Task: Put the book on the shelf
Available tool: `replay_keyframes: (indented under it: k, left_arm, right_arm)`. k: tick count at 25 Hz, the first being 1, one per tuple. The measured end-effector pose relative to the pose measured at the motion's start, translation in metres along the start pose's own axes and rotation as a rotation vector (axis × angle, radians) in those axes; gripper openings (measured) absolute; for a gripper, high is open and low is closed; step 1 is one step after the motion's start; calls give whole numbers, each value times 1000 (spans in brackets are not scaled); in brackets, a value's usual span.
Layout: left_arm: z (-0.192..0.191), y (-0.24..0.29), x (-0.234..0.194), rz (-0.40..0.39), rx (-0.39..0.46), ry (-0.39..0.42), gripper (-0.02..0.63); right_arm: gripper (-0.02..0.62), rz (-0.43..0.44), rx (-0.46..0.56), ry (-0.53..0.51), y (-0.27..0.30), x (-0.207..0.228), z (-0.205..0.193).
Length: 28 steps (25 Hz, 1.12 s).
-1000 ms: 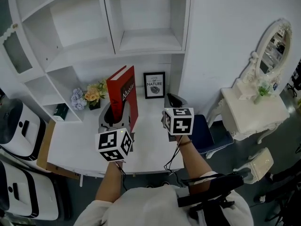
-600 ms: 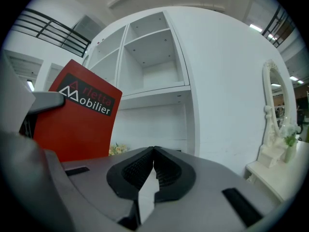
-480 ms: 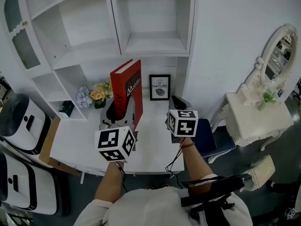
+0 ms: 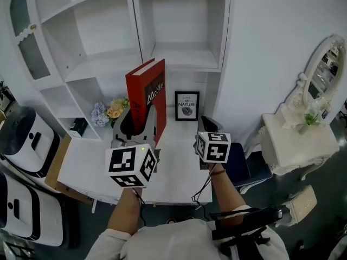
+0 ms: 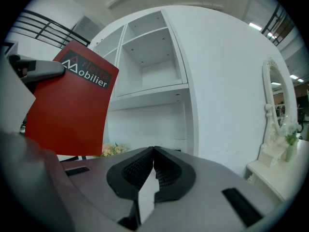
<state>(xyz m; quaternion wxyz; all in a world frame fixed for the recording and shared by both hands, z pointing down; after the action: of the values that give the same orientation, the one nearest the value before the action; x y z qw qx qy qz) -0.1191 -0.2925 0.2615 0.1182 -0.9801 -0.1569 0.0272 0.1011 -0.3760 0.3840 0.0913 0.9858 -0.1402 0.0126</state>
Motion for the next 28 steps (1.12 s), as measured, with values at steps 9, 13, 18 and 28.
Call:
replay_keyframes:
  k: [9,13,18,28]
  left_arm:
    - [27,16,-6,-8,67,16,173]
    - [39,23,-4,-8,83,15,173]
    - [52,32,1,-26,115,22,173]
    - [78,45,13,-53,158,30,173]
  right_arm:
    - [21,-4,25,-15,11,-1,14]
    - [21,-1,33,-22,14,1,21]
    - [21,1,35,-24,17,2,22]
    - [21,-8,35,-16,18,18,23]
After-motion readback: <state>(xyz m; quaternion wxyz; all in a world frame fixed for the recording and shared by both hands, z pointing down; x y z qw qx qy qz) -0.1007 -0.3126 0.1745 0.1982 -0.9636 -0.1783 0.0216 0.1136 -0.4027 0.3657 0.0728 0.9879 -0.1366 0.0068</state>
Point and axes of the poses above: the fingertips, and each gripper's own axes: y forward along the fingers, x to its right, z out of its top, the point moved 8 cm from there along -y, backward along the fingers, and after that the axes turned 1 degree about -y, right-handed, at the moved point
